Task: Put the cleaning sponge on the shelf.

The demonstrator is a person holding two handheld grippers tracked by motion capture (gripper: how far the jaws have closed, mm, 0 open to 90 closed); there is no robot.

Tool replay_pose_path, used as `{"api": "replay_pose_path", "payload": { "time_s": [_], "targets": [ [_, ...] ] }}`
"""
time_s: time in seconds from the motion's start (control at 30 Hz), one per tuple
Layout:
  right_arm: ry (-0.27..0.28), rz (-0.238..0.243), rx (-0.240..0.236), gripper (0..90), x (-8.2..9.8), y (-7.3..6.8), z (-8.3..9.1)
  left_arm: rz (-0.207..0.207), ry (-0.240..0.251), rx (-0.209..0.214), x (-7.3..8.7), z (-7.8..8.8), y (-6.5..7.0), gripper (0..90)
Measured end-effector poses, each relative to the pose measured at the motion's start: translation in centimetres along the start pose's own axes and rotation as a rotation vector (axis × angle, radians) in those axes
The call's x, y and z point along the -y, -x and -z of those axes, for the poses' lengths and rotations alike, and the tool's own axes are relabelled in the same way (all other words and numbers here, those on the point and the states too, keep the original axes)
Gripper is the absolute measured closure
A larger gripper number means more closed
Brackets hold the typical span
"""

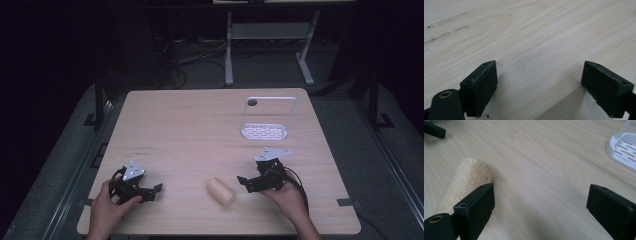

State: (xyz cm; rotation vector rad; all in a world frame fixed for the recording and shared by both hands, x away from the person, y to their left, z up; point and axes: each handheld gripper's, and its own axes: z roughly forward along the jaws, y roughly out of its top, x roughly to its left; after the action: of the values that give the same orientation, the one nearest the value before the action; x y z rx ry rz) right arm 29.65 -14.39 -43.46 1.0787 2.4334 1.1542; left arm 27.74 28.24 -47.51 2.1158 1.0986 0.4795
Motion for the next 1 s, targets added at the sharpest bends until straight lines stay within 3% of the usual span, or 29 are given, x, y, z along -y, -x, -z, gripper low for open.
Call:
{"api": "replay_pose_path", "payload": {
  "time_s": [1.0],
  "targets": [
    [0.028, 0.062, -0.083, 7.7, -1.9, -3.6, -1.0, 0.000, 0.000, 0.000, 0.0, 0.0, 0.0, 12.9]
  ]
}}
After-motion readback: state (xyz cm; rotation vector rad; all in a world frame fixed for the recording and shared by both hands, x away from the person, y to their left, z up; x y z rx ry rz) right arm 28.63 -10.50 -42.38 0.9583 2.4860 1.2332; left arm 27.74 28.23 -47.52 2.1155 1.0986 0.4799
